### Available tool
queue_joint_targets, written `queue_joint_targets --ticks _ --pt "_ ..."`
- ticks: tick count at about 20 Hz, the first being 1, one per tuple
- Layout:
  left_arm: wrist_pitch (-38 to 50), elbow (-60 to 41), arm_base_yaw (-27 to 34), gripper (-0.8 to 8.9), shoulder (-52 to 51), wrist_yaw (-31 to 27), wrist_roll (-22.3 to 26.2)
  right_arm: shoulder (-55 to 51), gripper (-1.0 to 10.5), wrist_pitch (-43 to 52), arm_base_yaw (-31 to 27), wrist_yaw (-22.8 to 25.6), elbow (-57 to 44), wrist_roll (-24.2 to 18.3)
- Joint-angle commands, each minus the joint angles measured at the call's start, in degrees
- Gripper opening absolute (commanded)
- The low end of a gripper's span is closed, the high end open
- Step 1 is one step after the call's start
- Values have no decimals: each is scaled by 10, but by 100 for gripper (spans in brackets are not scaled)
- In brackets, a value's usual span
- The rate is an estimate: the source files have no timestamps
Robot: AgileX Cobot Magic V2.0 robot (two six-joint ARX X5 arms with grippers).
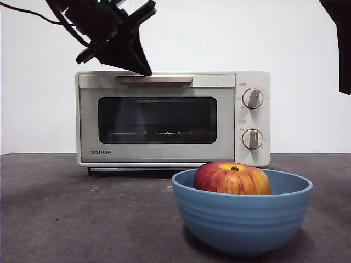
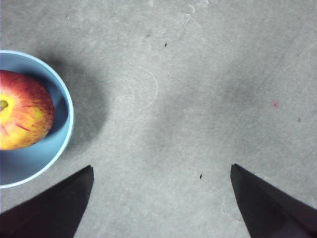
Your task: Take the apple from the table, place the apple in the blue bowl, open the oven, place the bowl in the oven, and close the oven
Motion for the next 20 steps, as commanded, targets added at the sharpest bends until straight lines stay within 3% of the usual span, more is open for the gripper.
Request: queue_joint_targets --ticks 1,15,20 --pt "-63 -3 -14 7 16 -2 14 5 441 4 3 0 7 7" --pt "-233 -3 -70 7 7 -2 27 5 441 -19 3 0 7 10" --pt "-260 -3 -71 7 -26 17 33 6 436 -30 3 -51 7 25"
